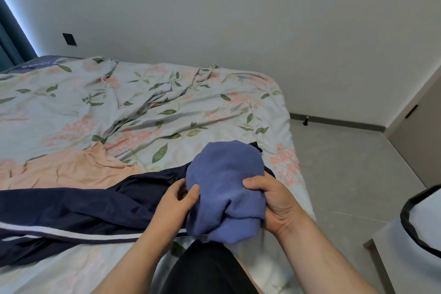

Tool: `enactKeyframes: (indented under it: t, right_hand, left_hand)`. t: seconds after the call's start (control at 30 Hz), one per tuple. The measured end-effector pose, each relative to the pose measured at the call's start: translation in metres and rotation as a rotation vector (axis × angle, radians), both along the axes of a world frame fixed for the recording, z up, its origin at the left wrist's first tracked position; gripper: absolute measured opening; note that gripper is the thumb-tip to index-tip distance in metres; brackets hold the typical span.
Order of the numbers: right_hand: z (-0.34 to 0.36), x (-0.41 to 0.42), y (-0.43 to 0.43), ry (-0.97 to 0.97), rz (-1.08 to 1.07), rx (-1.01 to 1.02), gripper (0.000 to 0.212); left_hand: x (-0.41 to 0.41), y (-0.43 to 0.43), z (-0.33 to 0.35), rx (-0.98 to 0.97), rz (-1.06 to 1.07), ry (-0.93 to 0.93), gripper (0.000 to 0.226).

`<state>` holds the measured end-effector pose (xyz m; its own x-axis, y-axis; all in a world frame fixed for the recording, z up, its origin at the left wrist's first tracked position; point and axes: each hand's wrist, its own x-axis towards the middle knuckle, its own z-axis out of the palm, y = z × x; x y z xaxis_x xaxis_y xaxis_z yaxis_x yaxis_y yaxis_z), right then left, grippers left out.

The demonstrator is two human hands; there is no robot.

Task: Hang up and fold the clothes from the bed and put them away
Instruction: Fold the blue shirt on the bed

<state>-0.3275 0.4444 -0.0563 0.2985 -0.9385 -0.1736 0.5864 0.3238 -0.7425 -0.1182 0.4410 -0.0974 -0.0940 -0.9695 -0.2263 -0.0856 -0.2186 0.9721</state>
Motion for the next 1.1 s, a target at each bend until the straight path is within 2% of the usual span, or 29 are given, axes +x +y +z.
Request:
enactKeyframes:
  t: [0.13,0.2,0.3,0.33,0.47,0.6,0.73,0.87,0.97,1.1]
  right_hand:
    - [0.041,-0.005,0.016,-0.053,0.007,-0.100,0.034]
    - [0.062,-0.009,0.026,-0.072,0.000,-0.159,0.031]
    - [0.087,-0.021,0.043,-0.078,-0.012,-0.195,0.040]
    - [0.094,-0.026,0.050,-0.064,-0.035,-0.201,0.041]
    - [0.112,-0.055,0.081,0.007,-0.173,-0.187,0.050]
    - [0.127,-0.074,0.115,0.064,-0.267,-0.196,0.049]
    - [0.142,-0.093,0.149,0.191,-0.426,-0.239,0.049]
    - [0.158,-0.111,0.184,0.128,-0.503,-0.294,0.048]
    - [0.178,-0.122,0.205,0.075,-0.474,-0.369,0.048]
    - [0.202,-0.137,0.224,0.121,-0.480,-0.404,0.049]
  left_hand:
    - [-0.023,0.018,0.022,0.412,-0.010,0.771,0.059]
    - [-0.031,0.027,0.034,0.461,-0.056,0.941,0.072]
    - [-0.039,0.036,0.058,0.436,-0.168,1.046,0.092]
    - [-0.042,0.037,0.067,0.417,-0.191,1.052,0.091]
    - [-0.059,0.047,0.097,0.364,-0.276,0.963,0.059]
    - [-0.080,0.066,0.114,0.320,-0.268,0.892,0.057]
    - [-0.096,0.081,0.137,0.221,-0.291,0.781,0.031]
    - [-0.120,0.098,0.161,0.017,-0.347,0.721,0.030]
    - [-0.142,0.114,0.171,-0.011,-0.478,0.752,0.019]
    - [-0.166,0.121,0.174,-0.102,-0.404,0.775,0.016]
